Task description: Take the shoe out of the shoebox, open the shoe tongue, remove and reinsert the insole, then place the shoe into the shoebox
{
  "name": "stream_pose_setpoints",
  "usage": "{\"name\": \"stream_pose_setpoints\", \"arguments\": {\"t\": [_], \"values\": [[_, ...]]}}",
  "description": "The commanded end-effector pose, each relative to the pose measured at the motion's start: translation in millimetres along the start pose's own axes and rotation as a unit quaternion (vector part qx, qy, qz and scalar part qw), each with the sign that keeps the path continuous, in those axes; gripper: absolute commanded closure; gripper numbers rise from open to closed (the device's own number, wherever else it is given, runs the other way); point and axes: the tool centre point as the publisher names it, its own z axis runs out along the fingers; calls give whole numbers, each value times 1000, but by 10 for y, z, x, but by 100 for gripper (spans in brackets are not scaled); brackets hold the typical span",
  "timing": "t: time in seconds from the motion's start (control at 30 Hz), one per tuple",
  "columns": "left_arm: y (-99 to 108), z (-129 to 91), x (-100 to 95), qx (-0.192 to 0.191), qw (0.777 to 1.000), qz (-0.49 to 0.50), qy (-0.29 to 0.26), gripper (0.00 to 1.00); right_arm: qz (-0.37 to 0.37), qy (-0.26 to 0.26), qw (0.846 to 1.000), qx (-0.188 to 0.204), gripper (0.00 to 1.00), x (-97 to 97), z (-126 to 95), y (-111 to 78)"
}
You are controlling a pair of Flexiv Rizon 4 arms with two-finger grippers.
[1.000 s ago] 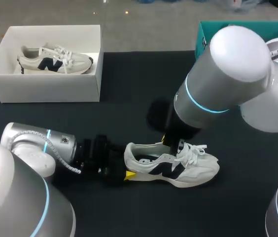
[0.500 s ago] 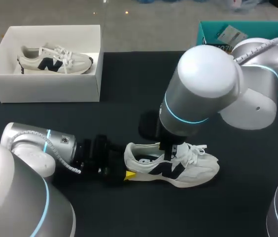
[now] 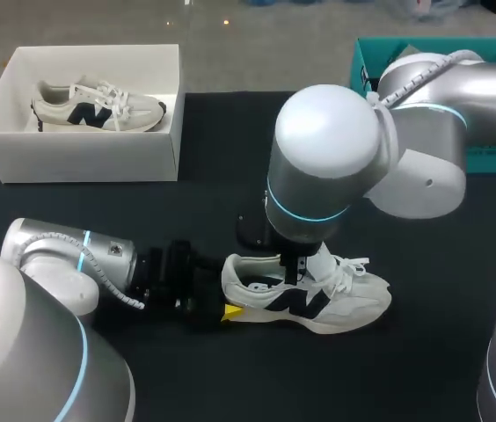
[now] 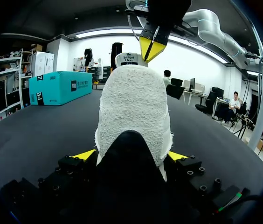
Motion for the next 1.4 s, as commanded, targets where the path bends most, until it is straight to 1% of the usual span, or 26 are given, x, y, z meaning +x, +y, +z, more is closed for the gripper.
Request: {"name": "stream_pose_setpoints", "arguments": {"t": [0.03,0.17,0.3,0.53,0.8,0.93,1.1,1.23,1.4], "values": [[23,-12,12,-1,1000,0,-1,100,-6,10,1000,9,100,15,234,116],[23,-12,12,-1,1000,0,-1,100,-11,19,1000,14,100,21,349,107],[23,-12,12,-1,1000,0,-1,100,-10,26,999,18,100,-1,425,57],[23,-12,12,-1,1000,0,-1,100,-12,36,999,30,100,-5,431,-31],[23,-12,12,-1,1000,0,-1,100,-22,69,996,54,100,207,439,-201],[23,-12,12,-1,1000,0,-1,100,-24,79,995,56,100,280,466,-234],[23,-12,12,-1,1000,0,-1,100,-24,95,994,50,100,260,587,-184],[23,-12,12,-1,1000,0,-1,100,-24,103,994,35,100,177,683,-95],[23,-12,12,-1,1000,0,-1,100,-30,114,992,33,100,99,805,-18]]}}
